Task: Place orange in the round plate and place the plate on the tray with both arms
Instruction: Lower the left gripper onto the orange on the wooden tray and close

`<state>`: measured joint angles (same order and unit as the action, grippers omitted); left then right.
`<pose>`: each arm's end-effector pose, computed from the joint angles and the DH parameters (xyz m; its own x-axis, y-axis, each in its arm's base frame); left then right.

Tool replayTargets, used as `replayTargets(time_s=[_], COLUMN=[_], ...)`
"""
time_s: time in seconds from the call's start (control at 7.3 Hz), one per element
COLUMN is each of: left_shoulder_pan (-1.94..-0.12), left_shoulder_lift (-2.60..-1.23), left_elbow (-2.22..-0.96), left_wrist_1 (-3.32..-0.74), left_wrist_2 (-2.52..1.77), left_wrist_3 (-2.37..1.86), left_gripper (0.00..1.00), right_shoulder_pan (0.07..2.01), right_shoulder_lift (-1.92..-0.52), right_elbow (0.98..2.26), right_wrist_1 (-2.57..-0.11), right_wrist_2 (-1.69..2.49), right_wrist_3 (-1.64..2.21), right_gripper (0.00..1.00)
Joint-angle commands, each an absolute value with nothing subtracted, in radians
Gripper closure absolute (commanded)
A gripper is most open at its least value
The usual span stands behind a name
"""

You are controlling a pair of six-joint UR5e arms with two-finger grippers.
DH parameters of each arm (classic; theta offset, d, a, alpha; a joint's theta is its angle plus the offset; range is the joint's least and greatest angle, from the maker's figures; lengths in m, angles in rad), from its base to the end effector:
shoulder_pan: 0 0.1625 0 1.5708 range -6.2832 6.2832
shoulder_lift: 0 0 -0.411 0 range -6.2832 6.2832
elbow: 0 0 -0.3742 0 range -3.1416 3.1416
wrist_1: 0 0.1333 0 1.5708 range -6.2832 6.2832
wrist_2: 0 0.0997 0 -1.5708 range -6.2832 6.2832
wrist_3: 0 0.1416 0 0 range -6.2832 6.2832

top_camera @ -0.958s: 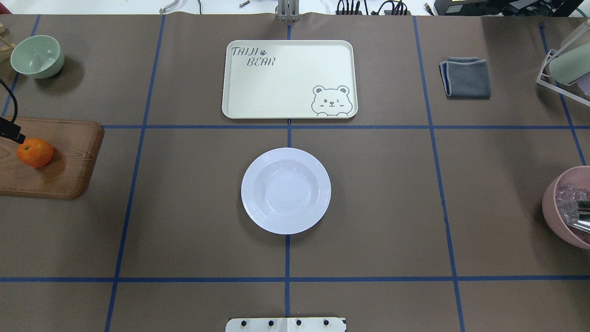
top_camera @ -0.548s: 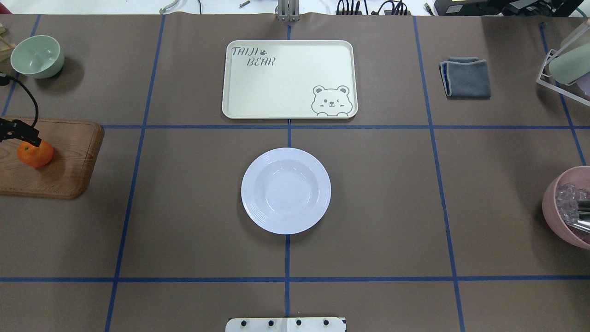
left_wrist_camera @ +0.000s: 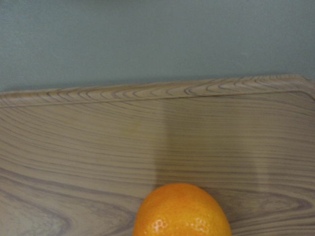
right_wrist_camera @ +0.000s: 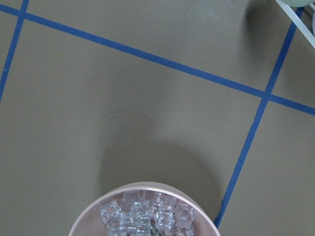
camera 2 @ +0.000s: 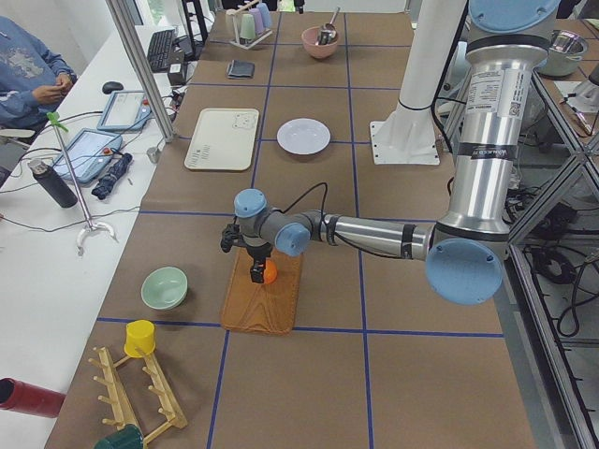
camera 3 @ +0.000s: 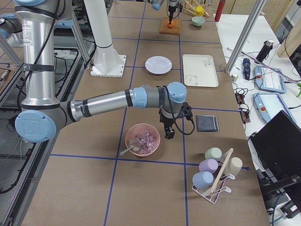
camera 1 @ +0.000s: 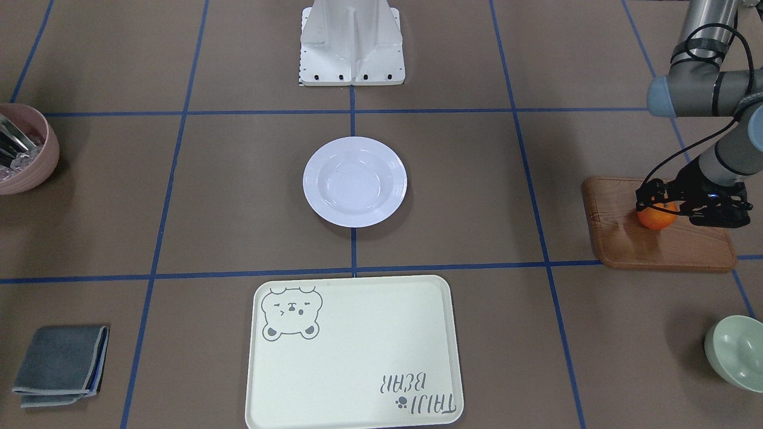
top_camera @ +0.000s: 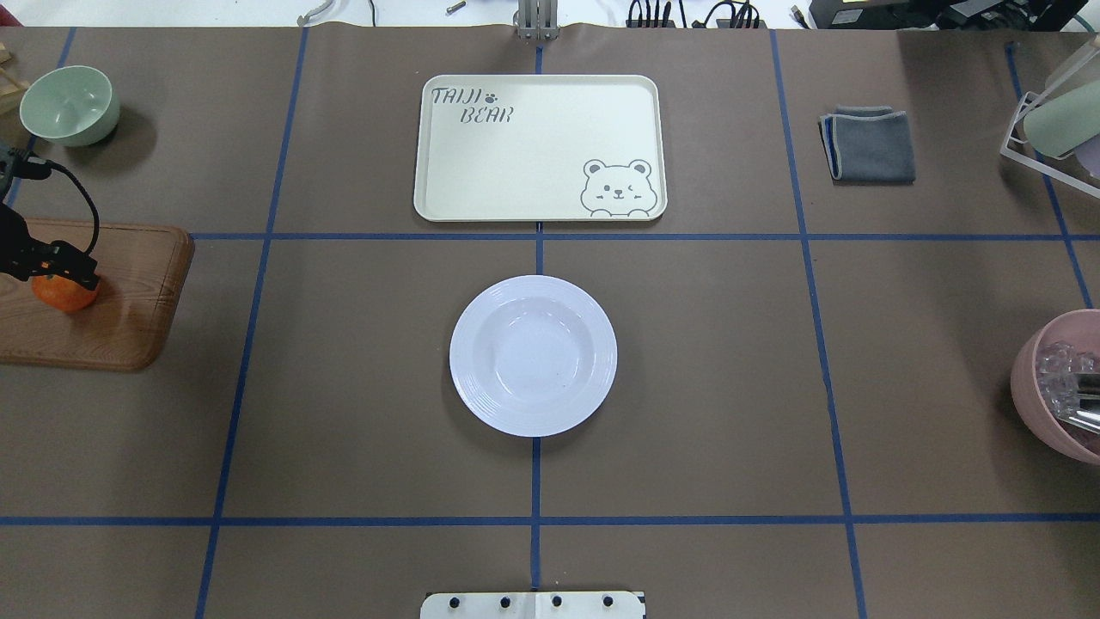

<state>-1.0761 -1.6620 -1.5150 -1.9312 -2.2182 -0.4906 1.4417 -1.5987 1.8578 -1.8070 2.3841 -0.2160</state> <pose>0.2175 -0.5041 0.6243 0.7282 0.1319 -0.6725 -0.1076 0.9911 0.0779 -0.0280 -0.4523 0.5725 0.6359 -0.3150 0.7046 0.2713 0.9459 0.1780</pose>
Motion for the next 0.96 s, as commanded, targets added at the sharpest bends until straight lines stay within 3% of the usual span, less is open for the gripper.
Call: replayTargets(time_s=[0.0, 0.14, 0.27, 0.55, 0.82], left_shoulder_pan=[-1.066, -1.066, -1.065, -1.066, -1.068], left_shoulder_lift=[-1.667, -1.667, -1.669, -1.67, -1.712], left_elbow=[-1.485, -1.479, -1.477, -1.502, -1.599], left_wrist_1=[-1.956, -1.957, -1.957, -1.942, -1.808], left_wrist_2=[-2.218, -2.218, -2.218, -2.23, -2.295], left_wrist_3=[-0.486, -0.486, -0.488, -0.492, -0.5], left_gripper=[0.04, 0.12, 0.28, 1.0, 1.0], right_shoulder_pan=[1.433, 1.433, 1.433, 1.433, 1.433], right_shoulder_lift=[-1.6, -1.598, -1.598, -1.595, -1.592], right_elbow=[1.856, 1.856, 1.856, 1.856, 1.858], right_wrist_1=[-1.806, -1.805, -1.805, -1.798, -1.798], right_wrist_2=[2.384, 2.385, 2.384, 2.384, 2.384], right_wrist_3=[-0.215, -0.215, -0.215, -0.215, -0.215], right_gripper=[0.0, 0.0, 0.0, 0.0, 0.0])
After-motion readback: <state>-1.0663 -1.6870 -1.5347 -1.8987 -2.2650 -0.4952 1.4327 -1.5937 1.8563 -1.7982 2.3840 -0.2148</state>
